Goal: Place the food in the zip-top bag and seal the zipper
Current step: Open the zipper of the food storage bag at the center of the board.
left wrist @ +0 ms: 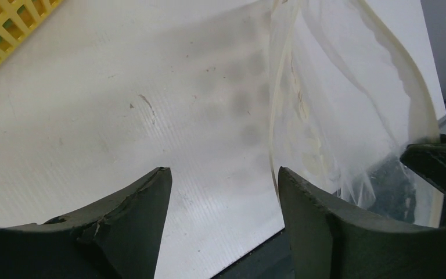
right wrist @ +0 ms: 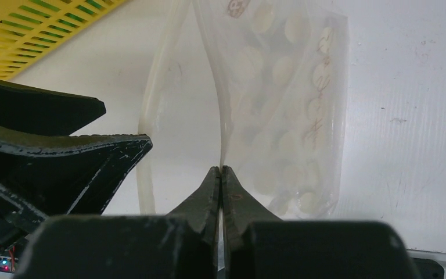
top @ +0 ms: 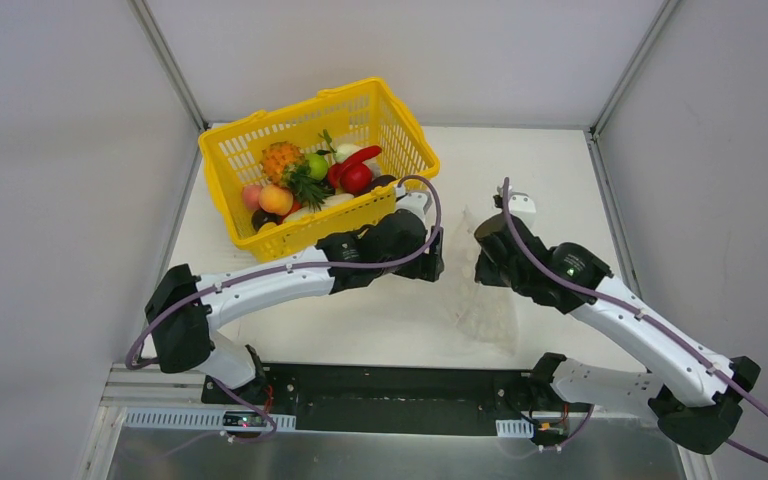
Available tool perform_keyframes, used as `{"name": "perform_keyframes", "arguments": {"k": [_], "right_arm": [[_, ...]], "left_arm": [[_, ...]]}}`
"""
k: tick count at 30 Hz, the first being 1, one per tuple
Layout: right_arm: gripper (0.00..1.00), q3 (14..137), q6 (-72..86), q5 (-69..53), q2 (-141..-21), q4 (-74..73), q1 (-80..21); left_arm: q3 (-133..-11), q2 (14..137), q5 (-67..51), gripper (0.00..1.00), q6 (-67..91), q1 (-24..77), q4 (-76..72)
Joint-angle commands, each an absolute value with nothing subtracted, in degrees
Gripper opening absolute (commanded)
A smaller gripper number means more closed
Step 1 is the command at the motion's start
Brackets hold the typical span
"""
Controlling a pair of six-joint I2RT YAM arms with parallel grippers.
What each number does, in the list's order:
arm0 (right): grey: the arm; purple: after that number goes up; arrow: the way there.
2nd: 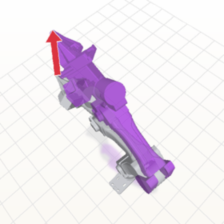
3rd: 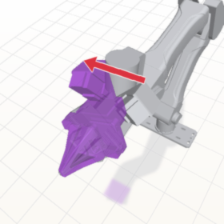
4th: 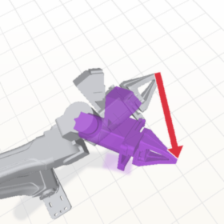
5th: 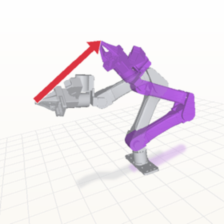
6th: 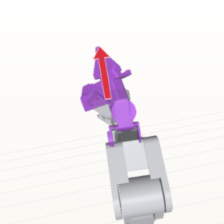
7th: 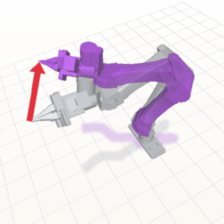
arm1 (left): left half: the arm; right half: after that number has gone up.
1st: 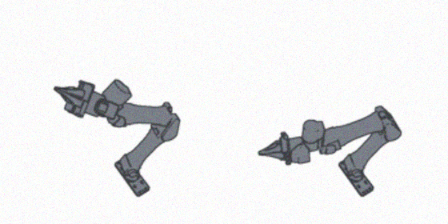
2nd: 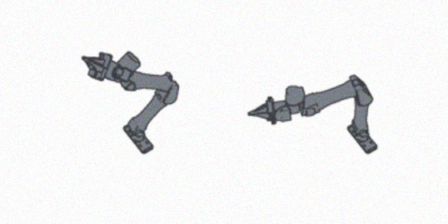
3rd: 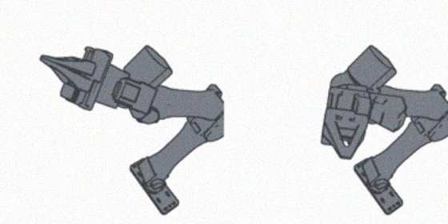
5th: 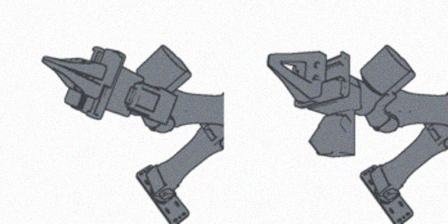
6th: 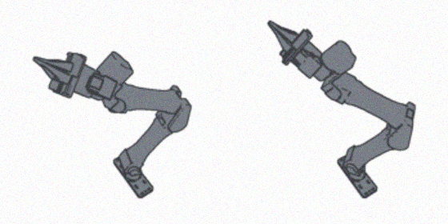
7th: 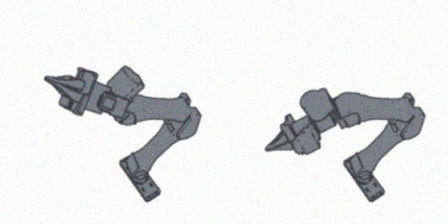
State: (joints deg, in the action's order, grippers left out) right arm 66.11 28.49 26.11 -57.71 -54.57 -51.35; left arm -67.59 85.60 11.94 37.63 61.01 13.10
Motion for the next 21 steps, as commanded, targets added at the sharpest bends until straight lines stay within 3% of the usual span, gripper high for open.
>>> {"name": "perform_keyframes", "arguments": {"k": [1,6,21], "right_arm": [[0.00,64.9,28.8,26.1,-56.8,-50.8,-51.3],[0.00,64.1,28.8,26.4,-56.6,-49.6,-51.3],[0.00,62.0,28.8,24.4,-55.5,-47.5,-51.3]], "left_arm": [[-70.1,81.9,8.8,0.72,33.2,60.5,14.7],[-70.1,77.8,9.0,0.83,30.7,60.5,15.9],[-79.9,69.8,11.8,0.92,21.1,55.5,27.9]]}}
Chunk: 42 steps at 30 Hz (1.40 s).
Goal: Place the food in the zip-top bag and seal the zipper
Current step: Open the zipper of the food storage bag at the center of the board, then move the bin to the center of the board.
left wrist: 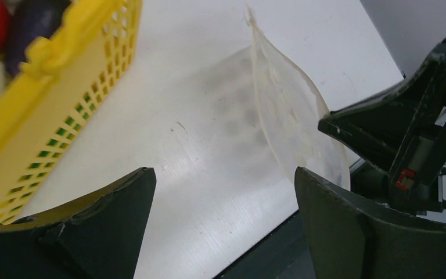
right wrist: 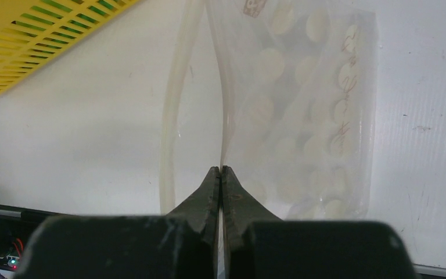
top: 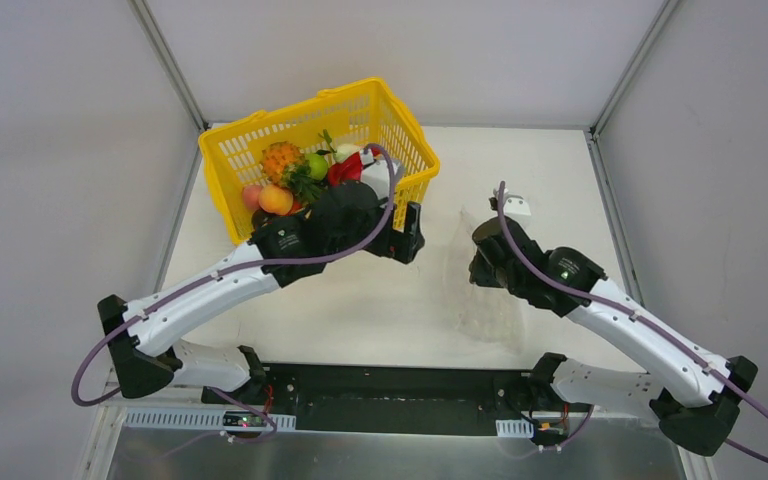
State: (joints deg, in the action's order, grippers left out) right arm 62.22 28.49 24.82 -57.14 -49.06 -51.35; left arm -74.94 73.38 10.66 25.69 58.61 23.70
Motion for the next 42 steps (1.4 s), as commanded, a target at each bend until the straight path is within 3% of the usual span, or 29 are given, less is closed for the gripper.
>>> {"name": "perform_keyframes", "arguments": {"k": [1,5,18,22,31,42], "right_arm": [[0.00,61.9,28.8,24.4,-55.3,-47.5,-51.3],[0.00,61.6,28.9,24.3,-54.5,-47.3,-51.3],[0.00,60.6,29.2,22.0,-52.4,-46.7,-51.3],[0.00,59.7,29.3,21.5,-51.5,-46.6,-51.3],[0.00,58.1,29.0,20.8,-50.5,-45.3,-51.3],[0.00,57.6,29.1,20.4,-50.6,-44.3,-51.3]], "left_arm": [[-80.9,69.4,11.9,0.93,20.3,54.1,28.6],[-84.1,68.6,11.5,0.99,17.4,47.4,30.5],[-99.3,84.6,4.3,0.99,7.8,26.7,47.1],[-95.6,86.3,9.2,0.98,7.5,25.4,49.5],[-83.5,82.4,0.8,0.93,4.1,25.7,52.4],[-79.9,81.1,-6.8,0.91,9.0,32.5,51.9]]}}
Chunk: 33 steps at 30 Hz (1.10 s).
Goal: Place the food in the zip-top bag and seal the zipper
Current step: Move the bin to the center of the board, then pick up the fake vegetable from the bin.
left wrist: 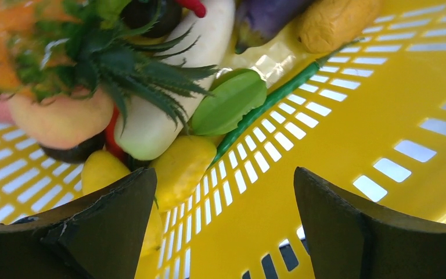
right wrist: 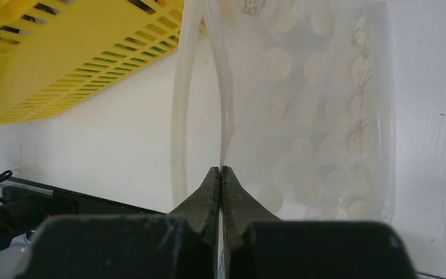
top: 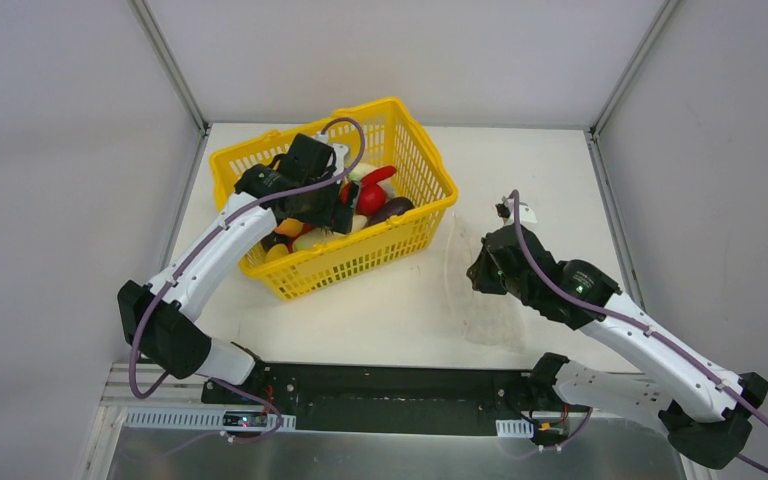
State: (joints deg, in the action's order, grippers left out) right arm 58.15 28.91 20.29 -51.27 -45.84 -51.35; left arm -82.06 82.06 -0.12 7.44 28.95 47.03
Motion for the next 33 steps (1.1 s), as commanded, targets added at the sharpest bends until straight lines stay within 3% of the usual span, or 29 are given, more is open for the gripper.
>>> {"name": "perform_keyframes", "arguments": {"k": [1,7,13,29,33], "right_arm": [[0.00,57.6,29.1,20.3,-50.5,-44.2,-51.3],[0.00,57.6,29.1,19.9,-50.3,-43.6,-51.3],[0.00,57.1,30.1,18.8,-50.3,-42.4,-51.3],[0.00,55.8,29.4,18.0,-50.7,-40.6,-51.3],[0.00,55.2,29.4,18.3,-50.2,-40.2,-51.3]], "left_arm": [[-80.2,81.6,-6.9,0.91,8.9,32.7,51.8],[-84.3,88.3,-3.6,0.89,3.3,30.2,52.4],[-87.9,95.3,-11.6,0.83,-3.2,27.8,53.0],[-81.3,102.8,-12.1,0.74,-5.1,28.1,51.3],[-79.7,101.2,-9.5,0.78,-4.4,28.6,49.7]]}}
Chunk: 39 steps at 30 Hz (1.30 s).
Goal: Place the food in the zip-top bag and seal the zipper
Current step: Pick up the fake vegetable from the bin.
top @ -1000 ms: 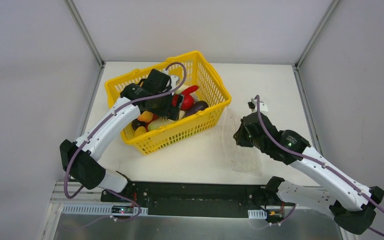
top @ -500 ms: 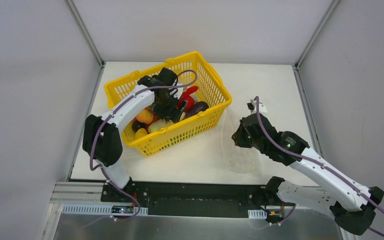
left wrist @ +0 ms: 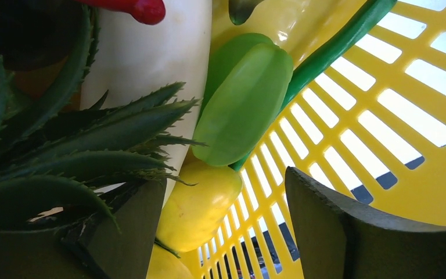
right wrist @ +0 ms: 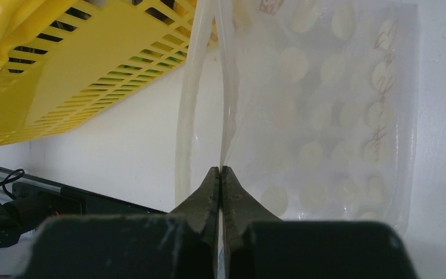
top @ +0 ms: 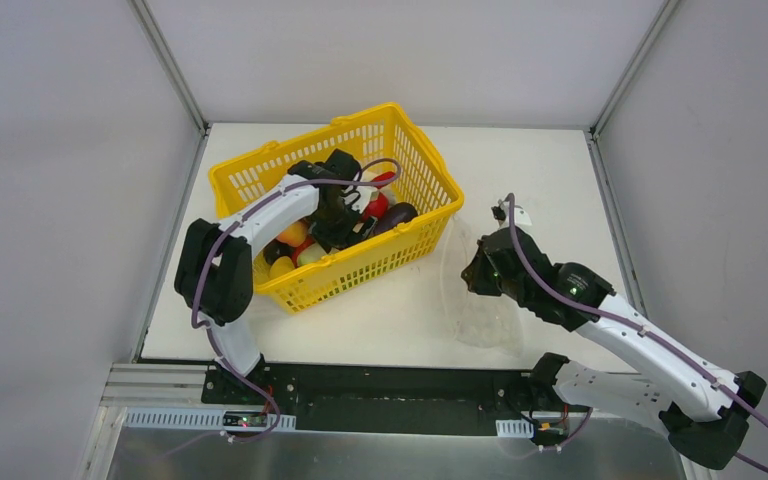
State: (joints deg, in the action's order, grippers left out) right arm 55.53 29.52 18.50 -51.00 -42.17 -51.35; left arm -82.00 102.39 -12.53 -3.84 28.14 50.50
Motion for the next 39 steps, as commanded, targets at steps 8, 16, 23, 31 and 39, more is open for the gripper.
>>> {"name": "perform_keyframes", "arguments": {"k": [8,16,23,31,39], "right_arm": [[0.00,55.2,29.0,18.4,-49.6,-40.2,-51.3],[0.00,54.5,29.1,18.1,-49.3,-39.7,-51.3],[0.00,54.3,29.1,18.3,-49.3,-39.6,-51.3],[0.00,54.1,29.1,18.5,-49.0,-39.6,-51.3],[0.00,54.5,29.1,18.8,-49.2,-39.6,-51.3]], "left_arm": [[-79.9,102.7,-12.3,0.79,-3.9,31.2,48.6],[-79.1,105.2,-11.4,0.75,-2.3,33.4,45.8],[-77.2,106.5,-5.9,0.71,-0.2,33.4,43.8],[-74.4,104.9,-10.2,0.70,2.4,33.5,38.9],[-73.0,104.5,-9.1,0.54,3.2,33.4,37.8]]}}
